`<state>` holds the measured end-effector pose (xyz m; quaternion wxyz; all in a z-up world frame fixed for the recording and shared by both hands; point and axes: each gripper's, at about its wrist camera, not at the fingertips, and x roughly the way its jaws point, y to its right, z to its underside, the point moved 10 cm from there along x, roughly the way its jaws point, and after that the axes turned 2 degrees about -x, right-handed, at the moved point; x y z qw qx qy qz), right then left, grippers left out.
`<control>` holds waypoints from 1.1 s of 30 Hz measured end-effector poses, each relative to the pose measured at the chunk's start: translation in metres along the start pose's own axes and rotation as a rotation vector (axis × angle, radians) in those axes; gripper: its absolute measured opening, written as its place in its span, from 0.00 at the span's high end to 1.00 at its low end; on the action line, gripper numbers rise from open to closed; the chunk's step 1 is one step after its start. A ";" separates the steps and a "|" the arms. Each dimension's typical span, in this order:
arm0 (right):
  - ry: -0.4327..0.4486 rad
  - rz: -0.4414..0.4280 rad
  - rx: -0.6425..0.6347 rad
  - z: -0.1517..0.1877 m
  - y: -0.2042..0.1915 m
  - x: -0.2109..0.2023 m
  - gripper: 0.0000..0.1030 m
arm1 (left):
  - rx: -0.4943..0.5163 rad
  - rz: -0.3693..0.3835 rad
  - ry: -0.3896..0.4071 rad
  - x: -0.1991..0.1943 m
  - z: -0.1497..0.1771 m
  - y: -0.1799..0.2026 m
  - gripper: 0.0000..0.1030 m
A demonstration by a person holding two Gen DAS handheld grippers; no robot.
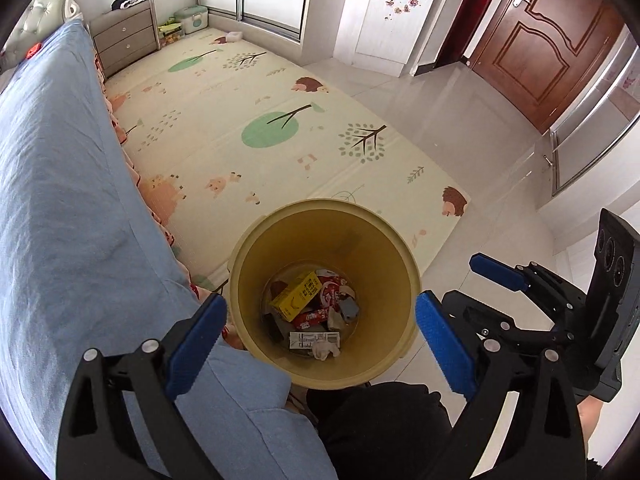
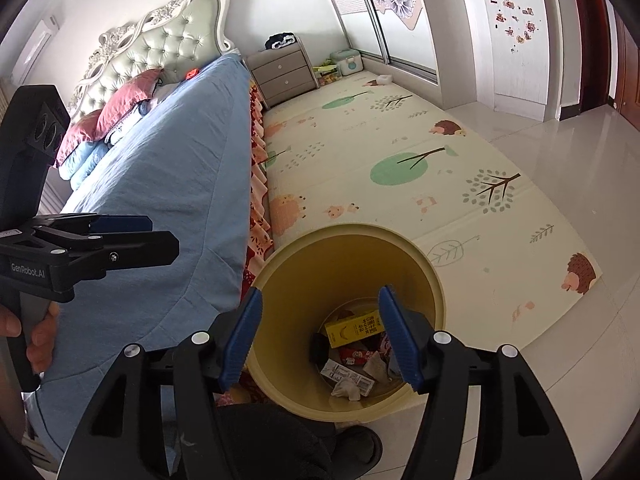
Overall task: Collect trash
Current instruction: 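Move both open tools back to the foam block and red cloth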
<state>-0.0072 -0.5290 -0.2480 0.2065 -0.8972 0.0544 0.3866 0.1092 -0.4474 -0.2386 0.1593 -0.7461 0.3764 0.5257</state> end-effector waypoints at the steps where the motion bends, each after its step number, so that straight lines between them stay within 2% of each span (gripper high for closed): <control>1: 0.003 -0.004 -0.005 -0.001 -0.002 -0.002 0.42 | 0.000 0.000 0.002 -0.002 0.000 0.000 0.08; 9: 0.040 -0.009 -0.034 -0.013 -0.021 -0.017 0.42 | -0.018 0.011 0.041 -0.023 0.005 -0.006 0.08; 17: 0.086 -0.049 -0.102 -0.030 -0.068 -0.033 0.37 | -0.077 -0.006 0.122 -0.059 0.015 -0.036 0.08; 24: 0.115 -0.113 -0.204 -0.044 -0.135 -0.041 0.36 | -0.136 -0.091 0.227 -0.103 0.032 -0.086 0.08; 33: 0.102 -0.198 -0.349 -0.051 -0.234 -0.024 0.36 | -0.243 -0.222 0.334 -0.174 0.065 -0.177 0.08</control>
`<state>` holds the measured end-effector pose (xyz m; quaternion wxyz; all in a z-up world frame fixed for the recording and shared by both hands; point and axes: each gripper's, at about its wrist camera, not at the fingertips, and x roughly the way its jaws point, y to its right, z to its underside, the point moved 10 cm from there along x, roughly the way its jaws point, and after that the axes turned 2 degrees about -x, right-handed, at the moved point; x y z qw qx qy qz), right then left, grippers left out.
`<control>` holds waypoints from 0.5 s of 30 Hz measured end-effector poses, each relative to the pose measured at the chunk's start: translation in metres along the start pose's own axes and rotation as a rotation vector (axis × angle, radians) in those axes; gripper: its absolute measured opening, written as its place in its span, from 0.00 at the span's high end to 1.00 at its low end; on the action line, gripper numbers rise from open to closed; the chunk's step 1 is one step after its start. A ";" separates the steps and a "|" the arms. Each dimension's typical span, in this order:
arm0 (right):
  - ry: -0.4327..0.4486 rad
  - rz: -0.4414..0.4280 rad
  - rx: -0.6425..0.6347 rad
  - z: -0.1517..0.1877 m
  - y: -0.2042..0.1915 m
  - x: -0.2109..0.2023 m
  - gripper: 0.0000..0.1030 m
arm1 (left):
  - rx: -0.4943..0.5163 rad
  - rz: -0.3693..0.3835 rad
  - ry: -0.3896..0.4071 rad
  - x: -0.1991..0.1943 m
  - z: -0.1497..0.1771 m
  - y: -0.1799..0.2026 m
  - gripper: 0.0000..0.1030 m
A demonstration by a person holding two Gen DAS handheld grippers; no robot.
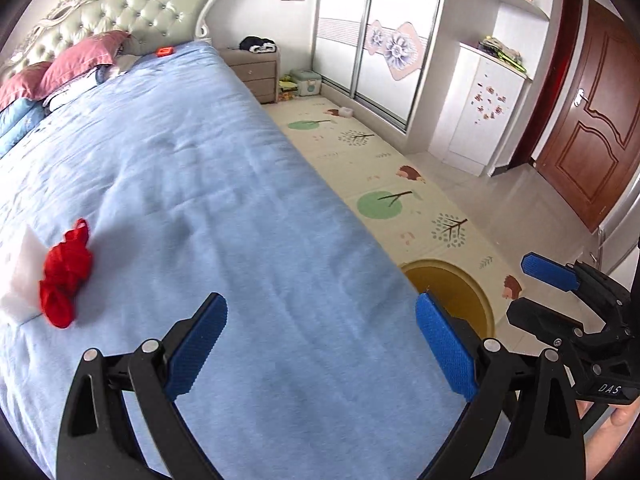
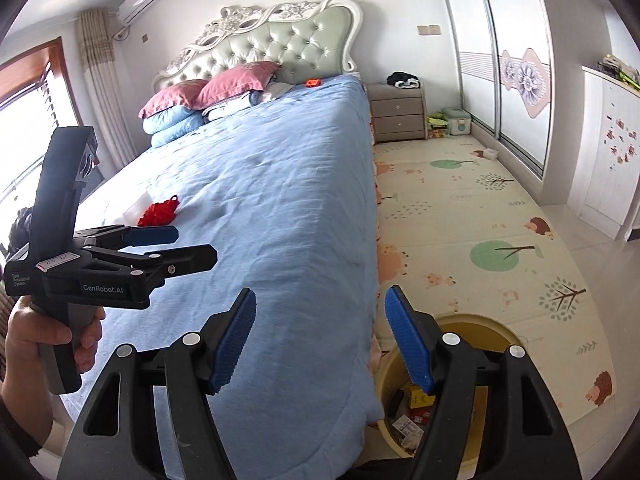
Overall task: Collect trash
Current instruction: 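Move both open tools back to the foam block and red cloth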
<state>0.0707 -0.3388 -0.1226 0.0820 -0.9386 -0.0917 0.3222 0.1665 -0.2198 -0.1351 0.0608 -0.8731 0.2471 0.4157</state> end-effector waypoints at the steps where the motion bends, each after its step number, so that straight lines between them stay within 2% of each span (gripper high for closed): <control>1: -0.004 -0.012 -0.014 -0.003 -0.010 0.005 0.36 | -0.013 -0.013 0.009 -0.006 -0.001 -0.013 0.08; 7: -0.029 -0.089 -0.107 -0.019 -0.078 0.036 0.36 | -0.101 -0.084 0.053 -0.036 0.001 -0.088 0.07; 15: -0.049 -0.179 -0.189 -0.031 -0.153 0.068 0.36 | -0.201 -0.158 0.087 -0.061 0.014 -0.168 0.07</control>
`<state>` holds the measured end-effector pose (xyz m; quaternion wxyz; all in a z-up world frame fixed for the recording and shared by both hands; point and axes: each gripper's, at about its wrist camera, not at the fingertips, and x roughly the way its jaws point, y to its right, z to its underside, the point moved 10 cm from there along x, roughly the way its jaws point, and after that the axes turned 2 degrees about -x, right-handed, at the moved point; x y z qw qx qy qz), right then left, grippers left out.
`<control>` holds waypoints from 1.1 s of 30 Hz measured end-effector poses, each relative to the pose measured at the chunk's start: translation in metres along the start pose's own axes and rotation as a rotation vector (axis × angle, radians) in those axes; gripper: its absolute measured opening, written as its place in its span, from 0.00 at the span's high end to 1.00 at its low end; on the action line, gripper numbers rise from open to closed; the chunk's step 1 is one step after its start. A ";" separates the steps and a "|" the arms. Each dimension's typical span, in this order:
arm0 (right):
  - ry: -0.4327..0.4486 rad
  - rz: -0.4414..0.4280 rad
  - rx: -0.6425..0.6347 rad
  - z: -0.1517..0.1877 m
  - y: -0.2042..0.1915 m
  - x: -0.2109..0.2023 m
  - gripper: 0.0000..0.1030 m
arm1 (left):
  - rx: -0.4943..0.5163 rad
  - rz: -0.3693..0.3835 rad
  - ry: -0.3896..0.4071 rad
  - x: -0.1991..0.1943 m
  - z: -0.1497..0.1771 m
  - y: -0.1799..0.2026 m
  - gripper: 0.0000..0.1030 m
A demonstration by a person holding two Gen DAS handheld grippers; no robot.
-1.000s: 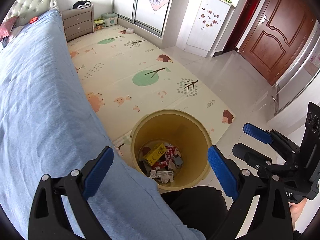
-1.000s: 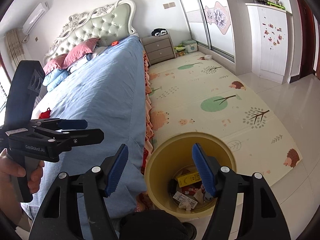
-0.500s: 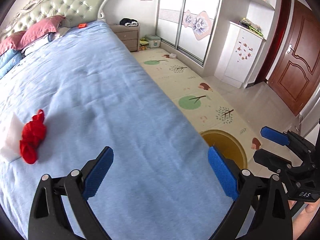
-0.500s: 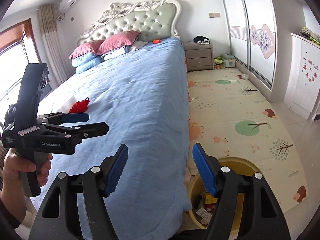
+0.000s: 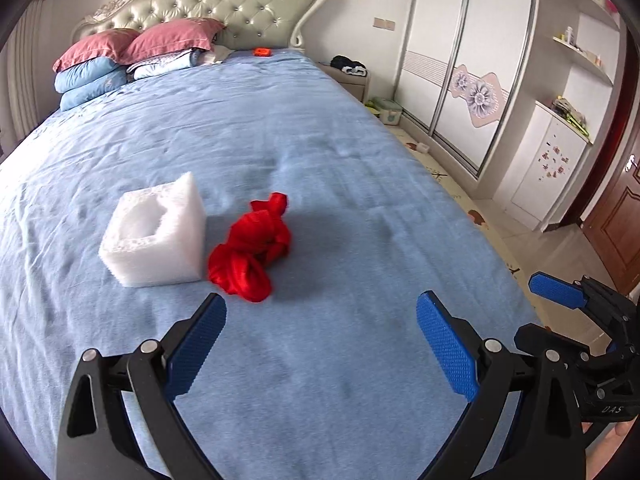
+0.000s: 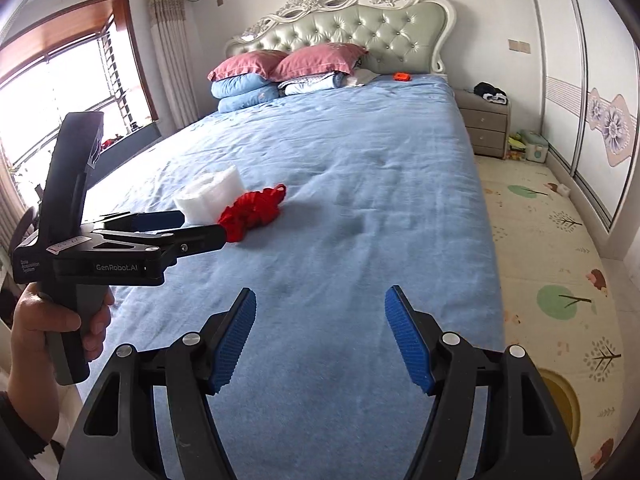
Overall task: Collect trash
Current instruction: 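Move both open tools back to the foam block and red cloth, then grasp the red cloth with the right tool while the left tool grasps the white foam block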
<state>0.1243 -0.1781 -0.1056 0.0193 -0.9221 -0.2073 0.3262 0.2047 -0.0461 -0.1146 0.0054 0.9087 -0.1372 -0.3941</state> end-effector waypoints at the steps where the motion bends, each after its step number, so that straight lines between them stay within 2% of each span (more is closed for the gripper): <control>1: -0.002 -0.008 -0.008 -0.004 -0.006 0.005 0.36 | -0.013 -0.005 0.002 -0.001 0.001 -0.009 0.07; 15: -0.034 -0.086 0.003 -0.044 -0.041 0.085 0.36 | -0.127 -0.084 0.021 0.018 -0.015 -0.102 0.07; 23: -0.082 -0.105 -0.033 -0.052 -0.052 0.125 0.37 | -0.172 -0.076 0.005 0.045 -0.029 -0.117 0.07; 26: -0.096 -0.112 -0.027 -0.058 -0.052 0.139 0.38 | -0.205 -0.043 -0.013 0.055 -0.032 -0.119 0.07; 33: -0.125 -0.172 0.004 -0.060 -0.055 0.152 0.38 | -0.196 -0.022 -0.047 0.076 -0.039 -0.129 0.06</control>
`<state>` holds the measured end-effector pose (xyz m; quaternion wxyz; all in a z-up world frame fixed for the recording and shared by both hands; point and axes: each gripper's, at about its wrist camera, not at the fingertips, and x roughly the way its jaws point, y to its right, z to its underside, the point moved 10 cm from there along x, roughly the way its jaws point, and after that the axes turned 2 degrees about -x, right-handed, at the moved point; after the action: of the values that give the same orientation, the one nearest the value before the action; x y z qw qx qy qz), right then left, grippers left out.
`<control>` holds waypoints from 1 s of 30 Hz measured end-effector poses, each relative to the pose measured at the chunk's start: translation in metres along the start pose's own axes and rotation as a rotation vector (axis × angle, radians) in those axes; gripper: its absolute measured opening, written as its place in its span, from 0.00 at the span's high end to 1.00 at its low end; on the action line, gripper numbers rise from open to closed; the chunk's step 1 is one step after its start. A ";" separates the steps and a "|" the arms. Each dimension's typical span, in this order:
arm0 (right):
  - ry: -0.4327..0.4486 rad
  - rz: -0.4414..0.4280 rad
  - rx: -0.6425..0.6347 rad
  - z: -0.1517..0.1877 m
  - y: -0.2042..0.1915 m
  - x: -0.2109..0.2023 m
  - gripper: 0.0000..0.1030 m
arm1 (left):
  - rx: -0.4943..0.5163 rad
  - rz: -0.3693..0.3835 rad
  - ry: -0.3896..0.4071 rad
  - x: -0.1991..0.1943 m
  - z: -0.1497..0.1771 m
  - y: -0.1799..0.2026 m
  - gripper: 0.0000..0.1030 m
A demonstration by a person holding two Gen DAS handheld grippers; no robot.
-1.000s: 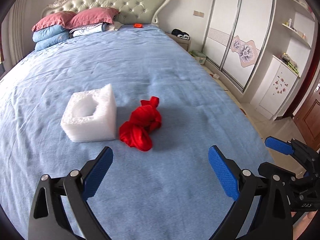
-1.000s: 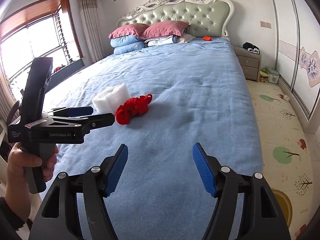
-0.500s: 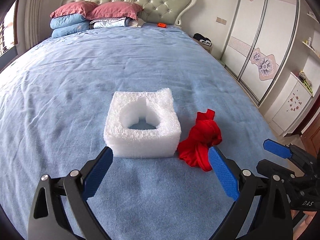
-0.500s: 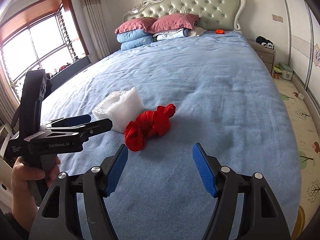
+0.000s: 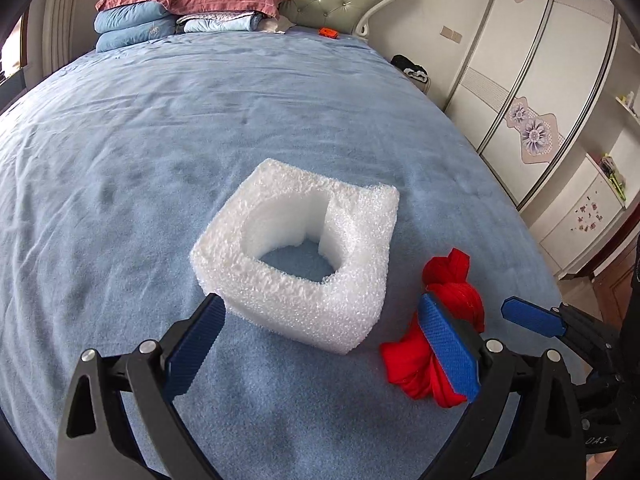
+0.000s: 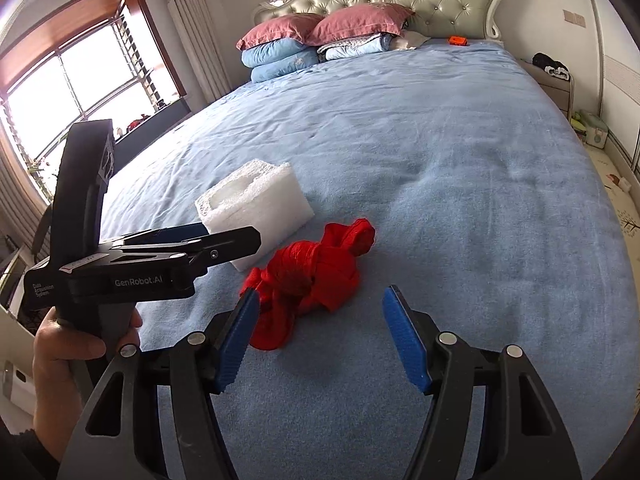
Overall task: Collect trash
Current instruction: 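Grasp the red cloth with the right tool while the left tool grasps the white foam block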
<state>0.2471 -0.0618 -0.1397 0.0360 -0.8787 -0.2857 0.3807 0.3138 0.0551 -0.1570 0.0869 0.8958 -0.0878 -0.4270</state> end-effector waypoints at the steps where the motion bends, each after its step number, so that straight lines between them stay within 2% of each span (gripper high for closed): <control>1: 0.001 -0.004 -0.003 0.000 -0.001 0.000 0.38 | -0.002 0.011 0.003 0.000 0.000 -0.002 0.06; 5: 0.001 -0.020 0.005 0.000 -0.002 0.000 0.38 | 0.032 0.068 0.002 -0.001 0.002 -0.003 0.05; 12: -0.016 -0.028 0.003 0.002 -0.008 0.005 0.38 | 0.115 0.108 0.004 -0.004 -0.004 -0.007 0.04; 17: -0.035 -0.052 0.025 -0.001 -0.011 0.015 0.38 | 0.216 0.087 -0.019 0.002 -0.008 -0.008 0.04; 19: -0.042 -0.069 0.041 -0.003 -0.011 0.018 0.38 | 0.254 0.101 -0.025 0.004 -0.008 -0.008 0.04; 24: -0.040 -0.085 0.058 -0.006 -0.013 0.023 0.39 | 0.240 0.145 -0.028 0.002 -0.007 -0.020 0.04; 26: -0.040 -0.082 0.055 -0.006 -0.014 0.024 0.43 | 0.247 0.123 -0.021 0.001 -0.009 -0.026 0.04; 28: -0.042 -0.070 0.053 -0.007 -0.012 0.028 0.58 | 0.258 0.100 -0.008 -0.001 -0.012 -0.031 0.04; 30: -0.042 -0.074 0.063 -0.008 -0.009 0.029 0.64 | 0.259 0.094 0.003 -0.002 -0.017 -0.034 0.04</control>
<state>0.2643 -0.0375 -0.1505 0.0719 -0.8579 -0.3063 0.4062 0.3283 0.0898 -0.1530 -0.0095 0.8951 -0.1839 -0.4061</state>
